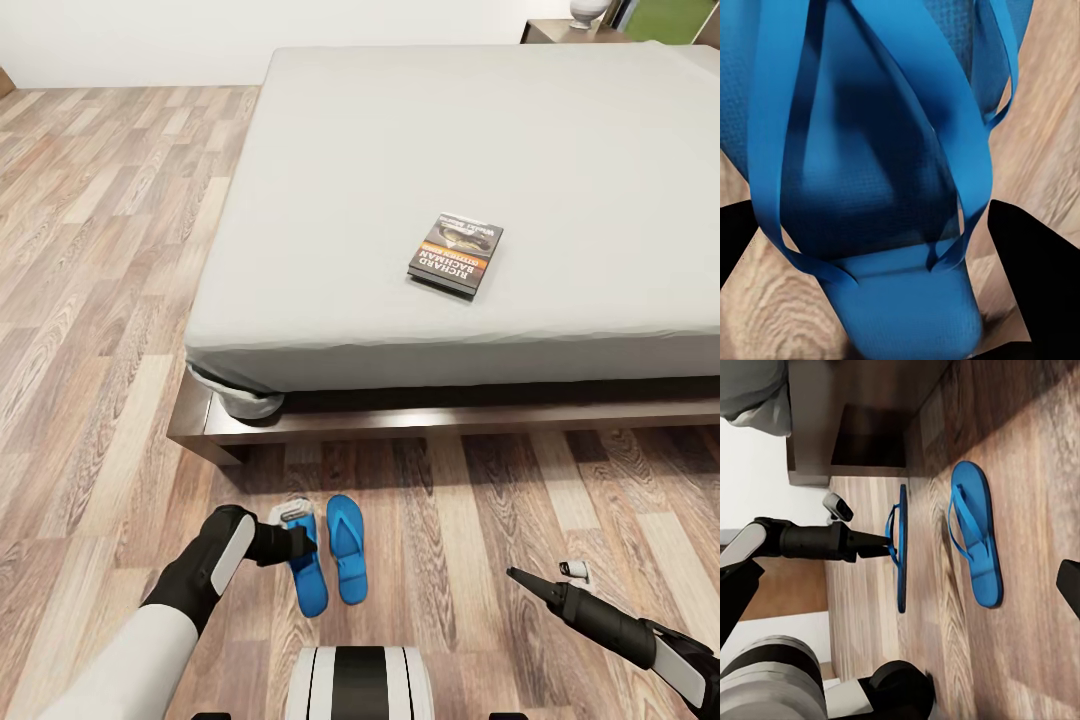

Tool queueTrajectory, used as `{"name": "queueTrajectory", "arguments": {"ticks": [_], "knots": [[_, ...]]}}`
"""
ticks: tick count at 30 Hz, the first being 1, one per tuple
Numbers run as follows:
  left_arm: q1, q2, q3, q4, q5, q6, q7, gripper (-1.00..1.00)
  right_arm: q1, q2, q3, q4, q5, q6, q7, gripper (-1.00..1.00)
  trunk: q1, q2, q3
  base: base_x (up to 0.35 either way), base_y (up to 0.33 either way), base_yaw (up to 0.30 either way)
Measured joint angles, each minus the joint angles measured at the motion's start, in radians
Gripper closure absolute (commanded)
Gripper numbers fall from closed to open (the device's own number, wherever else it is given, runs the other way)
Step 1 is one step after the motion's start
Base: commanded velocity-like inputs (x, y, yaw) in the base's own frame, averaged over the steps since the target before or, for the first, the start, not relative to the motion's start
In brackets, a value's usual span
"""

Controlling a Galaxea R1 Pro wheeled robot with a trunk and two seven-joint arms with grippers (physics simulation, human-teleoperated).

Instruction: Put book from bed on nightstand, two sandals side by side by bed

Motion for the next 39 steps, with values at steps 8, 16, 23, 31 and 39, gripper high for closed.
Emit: {"name": "queueTrajectory", "arguments": {"ticks": [8,16,23,31,39], "knots": [[0.0,-0.001,0.001,-0.003,-0.002,-0.016,0.024,1.0,0.0,0.0,0.0,0.0,0.0,0.0,0.0,-1.0,0.0,0.0,0.0,0.0,0.0,0.0],[0.0,-0.002,0.002,-0.01,0.003,-0.016,0.053,1.0,0.0,0.0,0.0,0.0,-0.003,0.0,0.0,-1.0,0.0,0.0,0.0,0.0,0.0,0.0],[0.0,-0.004,0.003,-0.013,0.007,-0.016,0.053,1.0,0.0,0.0,0.001,0.0,-0.004,0.0,0.0,-1.0,0.002,-0.001,-0.019,0.0,0.0,0.0],[0.0,-0.007,0.004,-0.014,0.009,-0.017,0.053,1.0,0.0,0.0,0.0,0.0,-0.004,0.0,0.0,-1.0,0.003,-0.002,-0.027,0.0,0.0,0.0],[0.0,-0.007,0.004,-0.014,0.008,-0.017,0.053,1.0,0.0,0.0,0.002,0.0,-0.005,0.0,0.0,-1.0,0.003,-0.002,-0.027,0.0,0.0,0.0]]}}
